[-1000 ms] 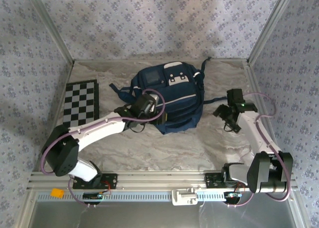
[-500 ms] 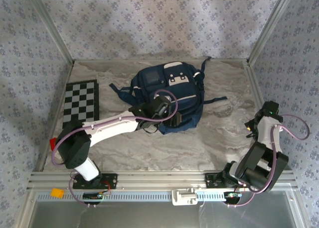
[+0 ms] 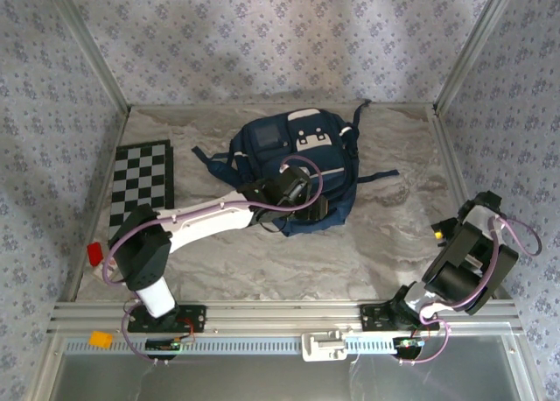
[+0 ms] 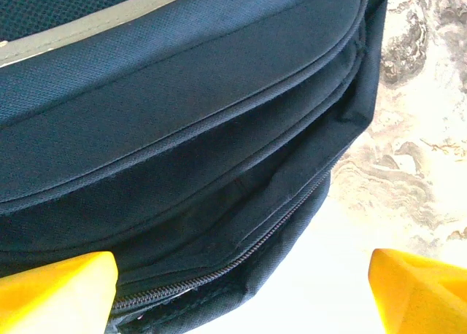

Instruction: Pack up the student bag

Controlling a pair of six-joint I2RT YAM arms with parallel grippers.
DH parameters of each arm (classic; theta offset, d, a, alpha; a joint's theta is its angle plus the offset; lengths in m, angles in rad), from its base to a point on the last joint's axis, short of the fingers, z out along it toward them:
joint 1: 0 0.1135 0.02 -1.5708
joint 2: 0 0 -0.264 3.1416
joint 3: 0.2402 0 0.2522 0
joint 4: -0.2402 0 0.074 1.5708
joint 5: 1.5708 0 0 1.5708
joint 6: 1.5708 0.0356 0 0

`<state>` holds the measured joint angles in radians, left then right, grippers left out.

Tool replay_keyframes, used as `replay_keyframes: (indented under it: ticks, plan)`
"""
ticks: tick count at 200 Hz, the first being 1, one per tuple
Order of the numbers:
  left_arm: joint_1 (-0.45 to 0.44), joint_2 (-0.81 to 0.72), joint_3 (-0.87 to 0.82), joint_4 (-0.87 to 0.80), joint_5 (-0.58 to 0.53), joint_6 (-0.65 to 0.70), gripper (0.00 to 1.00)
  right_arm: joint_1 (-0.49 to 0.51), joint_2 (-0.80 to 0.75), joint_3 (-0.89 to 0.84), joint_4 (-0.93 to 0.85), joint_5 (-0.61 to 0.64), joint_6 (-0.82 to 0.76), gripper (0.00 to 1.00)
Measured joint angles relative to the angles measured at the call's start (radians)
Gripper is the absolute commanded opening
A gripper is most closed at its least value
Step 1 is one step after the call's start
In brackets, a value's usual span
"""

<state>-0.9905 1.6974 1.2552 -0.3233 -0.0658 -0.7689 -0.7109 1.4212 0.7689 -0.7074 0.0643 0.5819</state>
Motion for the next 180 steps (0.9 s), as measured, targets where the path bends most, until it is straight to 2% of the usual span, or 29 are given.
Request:
replay_keyframes:
  ticks: [37, 74, 122, 150, 180]
  plan:
    - [0.000, 0.022, 0.023, -0.019, -0.007, 0.000, 0.88, 0.035, -0.021, -0.008, -0.001, 0.006, -0.007, 0.92]
    - [-0.001, 0.024, 0.027, -0.023, -0.017, 0.000, 0.89, 0.073, -0.063, -0.014, 0.008, -0.055, -0.003, 0.99]
    - [-0.016, 0.036, 0.073, -0.026, -0.024, 0.000, 0.94, -0.024, -0.070, -0.014, 0.013, -0.080, -0.018, 1.00]
    - [-0.018, 0.045, 0.105, -0.026, -0.033, -0.003, 0.97, -0.014, -0.009, -0.014, 0.039, -0.101, -0.040, 1.00]
    - [-0.018, 0.045, 0.106, -0.055, -0.066, 0.002, 1.00, 0.043, 0.029, -0.020, 0.053, -0.115, -0.054, 0.93]
